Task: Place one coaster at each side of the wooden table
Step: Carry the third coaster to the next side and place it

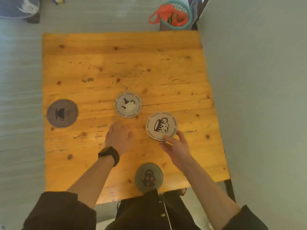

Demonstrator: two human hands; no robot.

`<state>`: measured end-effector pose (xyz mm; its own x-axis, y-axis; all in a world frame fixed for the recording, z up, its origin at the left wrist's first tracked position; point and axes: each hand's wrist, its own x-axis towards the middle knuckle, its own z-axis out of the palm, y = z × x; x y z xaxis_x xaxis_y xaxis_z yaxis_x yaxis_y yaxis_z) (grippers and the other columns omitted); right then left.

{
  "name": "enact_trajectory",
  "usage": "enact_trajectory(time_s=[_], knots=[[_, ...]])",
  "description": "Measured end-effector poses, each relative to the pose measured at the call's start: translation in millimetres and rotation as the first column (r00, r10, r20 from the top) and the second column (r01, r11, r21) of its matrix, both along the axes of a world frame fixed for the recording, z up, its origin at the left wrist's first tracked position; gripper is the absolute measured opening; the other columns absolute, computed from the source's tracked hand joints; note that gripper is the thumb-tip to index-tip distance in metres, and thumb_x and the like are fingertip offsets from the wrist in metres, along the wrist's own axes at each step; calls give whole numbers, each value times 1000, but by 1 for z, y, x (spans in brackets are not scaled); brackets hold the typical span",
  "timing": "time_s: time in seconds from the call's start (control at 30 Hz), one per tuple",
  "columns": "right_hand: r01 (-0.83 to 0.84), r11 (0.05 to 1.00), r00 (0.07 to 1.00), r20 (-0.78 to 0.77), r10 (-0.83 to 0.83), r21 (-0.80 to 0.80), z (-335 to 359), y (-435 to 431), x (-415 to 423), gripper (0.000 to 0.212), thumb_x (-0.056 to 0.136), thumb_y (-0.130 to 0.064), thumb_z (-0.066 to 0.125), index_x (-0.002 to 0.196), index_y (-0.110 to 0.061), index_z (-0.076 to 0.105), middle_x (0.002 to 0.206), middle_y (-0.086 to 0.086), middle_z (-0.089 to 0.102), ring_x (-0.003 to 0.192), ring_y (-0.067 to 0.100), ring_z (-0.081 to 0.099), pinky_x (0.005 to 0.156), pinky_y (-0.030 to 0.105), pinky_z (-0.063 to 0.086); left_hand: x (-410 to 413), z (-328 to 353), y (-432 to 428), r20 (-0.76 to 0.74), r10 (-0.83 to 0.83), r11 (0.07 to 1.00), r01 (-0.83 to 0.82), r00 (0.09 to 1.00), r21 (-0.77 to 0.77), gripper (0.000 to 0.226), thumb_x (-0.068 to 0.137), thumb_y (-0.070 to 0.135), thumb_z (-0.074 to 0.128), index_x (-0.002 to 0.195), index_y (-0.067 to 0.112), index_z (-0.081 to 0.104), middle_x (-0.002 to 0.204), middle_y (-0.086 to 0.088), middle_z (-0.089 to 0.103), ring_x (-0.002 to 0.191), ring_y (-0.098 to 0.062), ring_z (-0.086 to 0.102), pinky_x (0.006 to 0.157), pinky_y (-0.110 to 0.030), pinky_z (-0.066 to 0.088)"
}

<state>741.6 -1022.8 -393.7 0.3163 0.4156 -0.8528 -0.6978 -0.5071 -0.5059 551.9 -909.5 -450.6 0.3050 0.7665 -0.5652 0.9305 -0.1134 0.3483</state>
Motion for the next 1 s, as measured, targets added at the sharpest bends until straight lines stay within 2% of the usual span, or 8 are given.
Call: enact_trajectory(time_s=[0.1,0.17,0.4,0.53,0.6,0.67,0.83,1.0], knots=[[64,996,998,-26,-63,60,18,-65,19,39,92,0,67,123,-20,52,117,19,69,94,31,76,75,32,61,48,41,-58,286,209,943,-114,935,-313,45,96,58,38,98,23,68,104,7,62,100,-18,58,85,-39,48],[61,997,998,26,-63,57,26,-105,29,40,91,-2,69,123,-19,52,113,18,72,95,30,76,75,32,61,85,57,-97,382,323,882,-129,866,-452,46,93,65,37,96,31,68,98,12,65,92,-9,59,83,-34,45],[103,995,976,189,-104,14,33,-238,95,37,82,-13,80,114,-22,64,94,-1,78,81,15,75,65,23,58,198,75,-204,427,248,922,-77,870,-379,27,92,32,63,115,18,67,108,-2,72,96,-17,68,89,-34,52],[173,985,965,195,-173,17,39,-312,163,31,86,-24,77,114,-15,66,93,0,79,85,18,74,70,29,56,246,86,-259,439,252,893,-32,862,-450,22,92,22,66,113,14,68,102,-9,75,87,-18,71,82,-34,57],[145,989,963,230,-142,6,46,-347,193,27,88,-30,75,111,-19,68,91,-4,79,86,18,75,70,30,56,268,93,-284,452,243,876,6,859,-483,26,93,16,65,117,9,67,95,-11,75,73,-9,71,68,-23,57],[96,995,958,273,-88,-15,53,-376,218,23,89,-34,74,110,-25,68,90,-7,79,83,15,76,69,29,56,289,99,-306,466,236,855,47,853,-517,27,94,14,63,119,7,65,87,-6,72,58,2,65,55,-14,50],[-50,996,931,359,72,-71,57,-413,257,17,93,-32,69,108,-26,65,87,-6,79,75,16,77,60,24,57,328,108,-336,447,184,831,104,875,-546,26,94,19,63,118,12,64,84,0,72,58,1,66,50,-12,48],[-40,997,936,346,60,-65,47,-408,277,15,93,-27,70,104,-20,63,92,1,79,74,21,78,63,28,60,347,102,-337,393,247,827,19,886,-562,29,91,22,66,120,19,62,81,4,70,62,-7,65,52,-17,51]])
